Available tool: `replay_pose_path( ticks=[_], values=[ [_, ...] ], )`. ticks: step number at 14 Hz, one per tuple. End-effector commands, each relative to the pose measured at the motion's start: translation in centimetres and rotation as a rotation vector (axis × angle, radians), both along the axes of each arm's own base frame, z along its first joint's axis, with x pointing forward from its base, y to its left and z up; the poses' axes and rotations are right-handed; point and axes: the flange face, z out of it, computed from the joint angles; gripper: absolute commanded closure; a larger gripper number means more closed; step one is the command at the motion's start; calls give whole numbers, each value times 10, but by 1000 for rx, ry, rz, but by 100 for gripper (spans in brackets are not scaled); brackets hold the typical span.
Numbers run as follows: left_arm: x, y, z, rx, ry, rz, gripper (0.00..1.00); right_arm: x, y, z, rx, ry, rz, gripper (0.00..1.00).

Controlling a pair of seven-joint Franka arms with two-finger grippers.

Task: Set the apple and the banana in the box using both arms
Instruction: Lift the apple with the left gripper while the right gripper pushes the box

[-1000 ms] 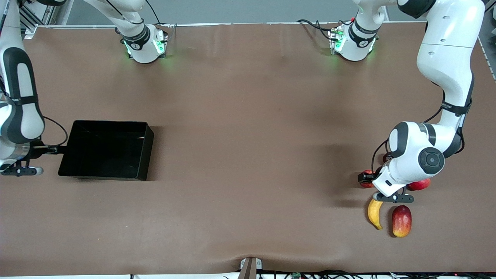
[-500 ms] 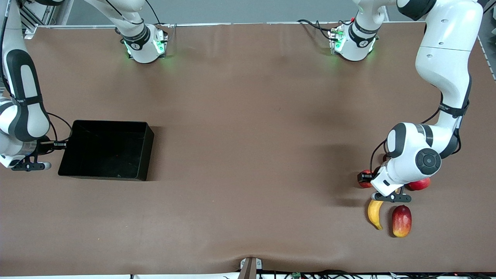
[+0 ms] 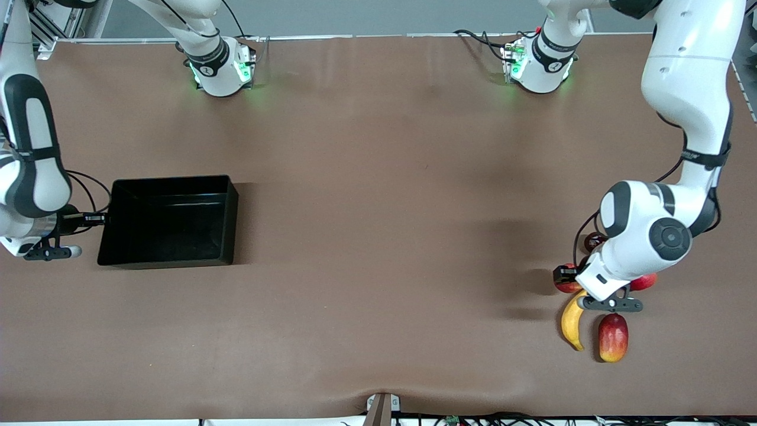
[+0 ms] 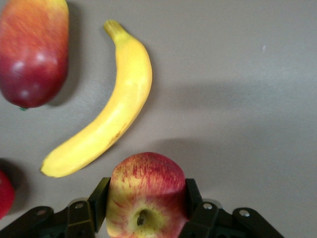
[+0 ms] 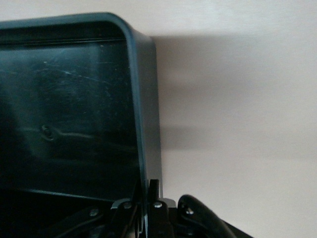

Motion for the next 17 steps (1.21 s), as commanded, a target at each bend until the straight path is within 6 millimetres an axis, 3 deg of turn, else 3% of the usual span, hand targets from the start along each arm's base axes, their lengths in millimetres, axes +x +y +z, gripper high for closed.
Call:
replay_pose_path(
  ticks=[1,4,6,8,12,15,17],
  values=[
    [-3,-5,28,19,-13,-11,100,21,35,46,110,8,12,100],
    [-9,-11,60,27,-8,-12,100,37,99,59,153,54,-38,100],
    [-16,-14,88,40,4,-19,100,48,164,65,176,56,9,100],
    [-23,-14,114,51,11,-19,100,54,245,73,158,56,97,100],
    [-37,-17,153,53,22,-18,100,45,393,70,46,43,-11,100],
    [-46,-19,173,57,26,-18,100,31,471,65,107,34,-85,100],
    [-48,-22,177,55,31,7,100,14,531,37,105,32,-87,100]
  ],
)
